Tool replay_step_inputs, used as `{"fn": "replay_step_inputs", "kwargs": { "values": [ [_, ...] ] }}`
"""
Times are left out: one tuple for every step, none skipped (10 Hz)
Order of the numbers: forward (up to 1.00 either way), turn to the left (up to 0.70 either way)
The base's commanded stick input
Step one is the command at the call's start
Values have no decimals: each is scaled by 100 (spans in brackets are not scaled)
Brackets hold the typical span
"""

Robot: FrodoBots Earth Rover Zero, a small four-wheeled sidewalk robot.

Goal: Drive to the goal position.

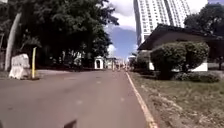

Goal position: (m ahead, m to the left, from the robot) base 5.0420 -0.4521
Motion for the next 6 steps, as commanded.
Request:
{"fn": "replay_step_inputs", "kwargs": {
  "values": [
    [70, 0],
    [70, 0],
    [70, 0],
    [70, 0],
    [70, 0],
    [70, 0]
  ]
}}
